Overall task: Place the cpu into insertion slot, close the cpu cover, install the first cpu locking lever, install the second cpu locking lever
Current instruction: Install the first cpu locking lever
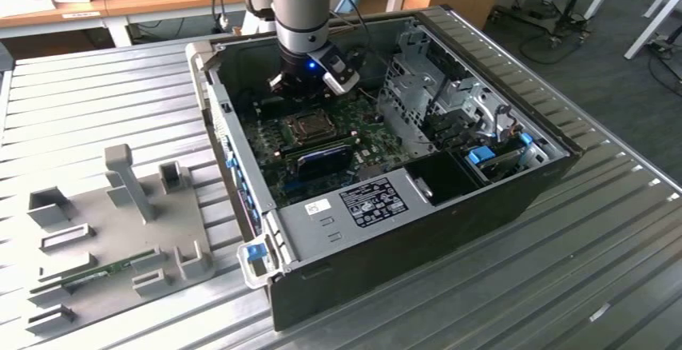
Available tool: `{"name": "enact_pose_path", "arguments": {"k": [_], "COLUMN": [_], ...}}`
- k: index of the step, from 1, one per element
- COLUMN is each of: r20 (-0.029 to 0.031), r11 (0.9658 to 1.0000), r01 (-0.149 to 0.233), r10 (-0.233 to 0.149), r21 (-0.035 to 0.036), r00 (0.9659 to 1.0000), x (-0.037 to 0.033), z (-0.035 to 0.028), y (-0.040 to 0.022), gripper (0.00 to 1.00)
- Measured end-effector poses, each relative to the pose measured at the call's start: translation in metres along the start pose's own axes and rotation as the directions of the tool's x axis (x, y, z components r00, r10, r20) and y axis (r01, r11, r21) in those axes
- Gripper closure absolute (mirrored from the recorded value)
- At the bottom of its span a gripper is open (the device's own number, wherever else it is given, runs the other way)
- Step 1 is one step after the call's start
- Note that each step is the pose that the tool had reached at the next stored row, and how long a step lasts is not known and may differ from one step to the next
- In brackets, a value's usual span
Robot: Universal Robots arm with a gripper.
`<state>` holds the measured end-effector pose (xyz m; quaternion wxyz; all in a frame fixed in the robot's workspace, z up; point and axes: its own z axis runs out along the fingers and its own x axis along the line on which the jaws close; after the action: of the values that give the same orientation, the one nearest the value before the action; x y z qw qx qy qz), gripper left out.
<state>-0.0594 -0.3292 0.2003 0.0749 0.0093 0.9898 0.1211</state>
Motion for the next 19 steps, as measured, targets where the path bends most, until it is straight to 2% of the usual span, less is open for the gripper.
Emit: {"name": "enact_pose_path", "arguments": {"k": [2,4,19], "r20": [-0.0002,0.0001,0.0001], "r11": [1.0,1.0,1.0], "r01": [0.0,0.0,0.0], "r10": [0.0,0.0,0.0], "r21": [0.0003,-0.0002,-0.0001], "r00": [1.0,1.0,1.0], "x": [0.0,0.0003,0.0008], "z": [0.0,0.0027,0.0055], "y": [0.0,-0.0006,-0.0016], "gripper": [0.89,0.89,0.89]}}
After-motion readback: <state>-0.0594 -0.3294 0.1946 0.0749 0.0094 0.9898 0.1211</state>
